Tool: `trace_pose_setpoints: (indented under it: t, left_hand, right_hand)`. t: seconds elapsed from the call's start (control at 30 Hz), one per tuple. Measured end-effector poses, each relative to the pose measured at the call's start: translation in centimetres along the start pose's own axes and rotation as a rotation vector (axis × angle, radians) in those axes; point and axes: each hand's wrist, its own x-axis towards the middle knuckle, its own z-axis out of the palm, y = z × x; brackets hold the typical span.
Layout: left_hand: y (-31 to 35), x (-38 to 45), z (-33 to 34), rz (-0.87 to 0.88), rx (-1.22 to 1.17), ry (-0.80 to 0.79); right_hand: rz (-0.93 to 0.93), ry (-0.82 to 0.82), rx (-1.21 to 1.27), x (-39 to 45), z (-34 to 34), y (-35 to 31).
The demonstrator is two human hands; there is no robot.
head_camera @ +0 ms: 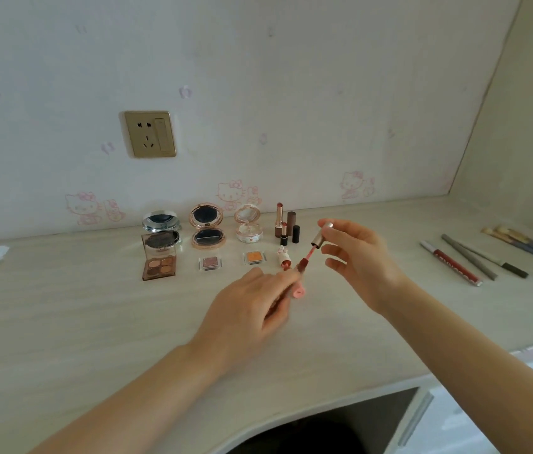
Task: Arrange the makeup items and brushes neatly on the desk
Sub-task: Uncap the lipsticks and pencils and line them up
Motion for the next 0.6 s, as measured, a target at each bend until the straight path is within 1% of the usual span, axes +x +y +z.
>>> trace_pose_setpoints:
  t: [0.1,0.27,0.43,0.6]
  left_hand:
    - [0.8,1.2,2.1,0.043,0.006,-0.015]
    - [1.7,2.8,4.4,0.012,0.067,-0.122]
    - [1.6,2.9,5.6,0.049,0.155,-0.257]
    - [0.9,2.6,5.8,0.048,0.137,-0.262]
  right_hand:
    - [0.018,0.066,-0.104,1.1,-0.9,-0.6]
    - [0.026,0.143,-0.282,3.0,-1.8,-1.2]
    - [0.018,0.136,-0.427,4.7,-1.9,-1.4]
    - [0.081,0.111,-0.452,6.2,-1.2,0.0]
